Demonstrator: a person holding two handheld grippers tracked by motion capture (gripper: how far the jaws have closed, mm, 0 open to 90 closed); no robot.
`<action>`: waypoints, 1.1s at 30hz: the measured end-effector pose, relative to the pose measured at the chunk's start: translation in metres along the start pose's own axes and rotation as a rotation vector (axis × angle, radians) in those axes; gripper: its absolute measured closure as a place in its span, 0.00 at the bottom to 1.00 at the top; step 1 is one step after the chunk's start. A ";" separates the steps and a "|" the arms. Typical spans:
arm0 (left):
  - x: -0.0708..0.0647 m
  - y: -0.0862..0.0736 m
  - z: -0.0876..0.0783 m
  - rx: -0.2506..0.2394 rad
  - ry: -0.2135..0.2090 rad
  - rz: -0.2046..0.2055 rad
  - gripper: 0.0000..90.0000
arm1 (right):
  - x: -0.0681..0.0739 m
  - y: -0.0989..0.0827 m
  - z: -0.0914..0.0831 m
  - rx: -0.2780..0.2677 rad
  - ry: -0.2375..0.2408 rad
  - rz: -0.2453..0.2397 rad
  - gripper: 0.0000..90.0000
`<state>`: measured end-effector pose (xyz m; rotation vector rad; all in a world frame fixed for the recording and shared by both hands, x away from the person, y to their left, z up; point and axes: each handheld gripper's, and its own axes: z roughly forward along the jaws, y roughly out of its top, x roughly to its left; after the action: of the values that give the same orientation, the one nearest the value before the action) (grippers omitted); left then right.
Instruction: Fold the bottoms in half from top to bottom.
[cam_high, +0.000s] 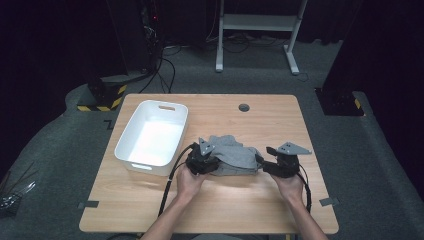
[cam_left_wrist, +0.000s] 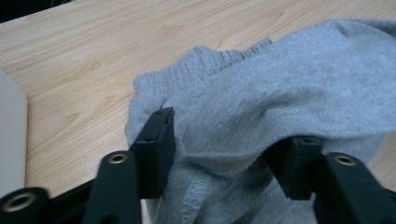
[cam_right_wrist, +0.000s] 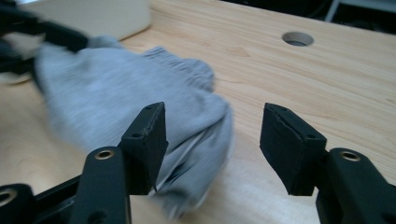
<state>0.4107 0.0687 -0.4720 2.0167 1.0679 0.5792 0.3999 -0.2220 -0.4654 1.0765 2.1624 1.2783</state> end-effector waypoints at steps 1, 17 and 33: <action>0.000 0.001 0.002 0.004 -0.005 -0.002 0.55 | 0.005 -0.003 -0.003 -0.005 0.009 -0.014 0.44; 0.007 -0.003 -0.010 -0.018 -0.110 -0.033 0.39 | 0.044 -0.015 0.037 0.069 0.028 -0.216 0.59; -0.006 -0.004 -0.011 -0.001 -0.056 0.082 0.30 | 0.027 0.033 0.039 0.038 0.029 -0.116 0.89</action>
<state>0.3977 0.0694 -0.4693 2.0714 0.9550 0.5624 0.4233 -0.1700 -0.4556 0.9375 2.2436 1.2126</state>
